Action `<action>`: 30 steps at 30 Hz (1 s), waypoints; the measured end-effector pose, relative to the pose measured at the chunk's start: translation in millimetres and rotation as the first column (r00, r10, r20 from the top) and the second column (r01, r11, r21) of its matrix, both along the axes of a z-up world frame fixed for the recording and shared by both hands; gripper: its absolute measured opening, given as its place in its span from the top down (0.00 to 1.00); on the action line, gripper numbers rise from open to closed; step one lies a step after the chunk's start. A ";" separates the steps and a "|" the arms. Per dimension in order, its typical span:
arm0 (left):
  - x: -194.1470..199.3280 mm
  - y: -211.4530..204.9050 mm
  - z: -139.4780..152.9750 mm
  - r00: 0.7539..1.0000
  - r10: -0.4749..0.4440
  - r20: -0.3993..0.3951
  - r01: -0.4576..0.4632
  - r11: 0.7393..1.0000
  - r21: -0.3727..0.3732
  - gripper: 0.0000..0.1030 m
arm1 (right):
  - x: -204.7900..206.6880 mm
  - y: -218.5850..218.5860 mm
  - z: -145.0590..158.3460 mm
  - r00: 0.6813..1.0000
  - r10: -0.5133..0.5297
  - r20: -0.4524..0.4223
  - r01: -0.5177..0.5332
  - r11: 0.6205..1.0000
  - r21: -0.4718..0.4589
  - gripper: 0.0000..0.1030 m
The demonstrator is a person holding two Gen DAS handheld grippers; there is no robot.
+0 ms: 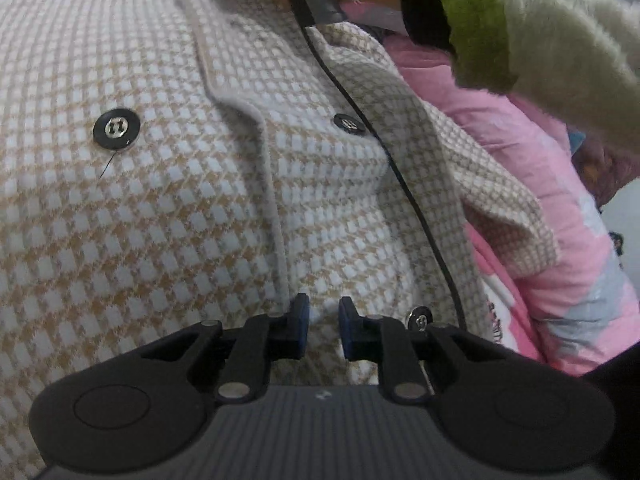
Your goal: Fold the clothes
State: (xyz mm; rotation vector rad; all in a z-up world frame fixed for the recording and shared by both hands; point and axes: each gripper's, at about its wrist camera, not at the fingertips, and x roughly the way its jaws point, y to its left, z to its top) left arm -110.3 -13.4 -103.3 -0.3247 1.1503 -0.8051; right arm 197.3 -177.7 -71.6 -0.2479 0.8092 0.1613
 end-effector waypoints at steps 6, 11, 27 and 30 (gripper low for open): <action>7.4 -10.6 -12.5 0.999 -0.028 -0.033 0.027 1.000 -0.009 0.88 | 5.2 -9.1 -8.6 1.000 -0.005 0.028 0.002 0.993 0.114 0.92; 6.3 -19.5 -13.3 0.999 -0.039 -0.021 0.039 0.999 0.013 0.88 | 8.9 -12.7 -16.0 0.999 0.009 0.046 -0.018 0.980 0.199 0.82; 9.2 -20.9 -7.9 0.998 -0.017 -0.056 0.019 1.000 0.024 0.81 | -219.9 -205.6 216.5 0.955 -0.275 0.114 0.235 0.930 0.282 0.50; 8.4 -18.8 -1.1 0.998 0.008 -0.064 -0.005 0.999 0.039 0.75 | -323.9 -249.7 231.3 0.894 -0.442 0.078 0.393 0.854 0.340 0.50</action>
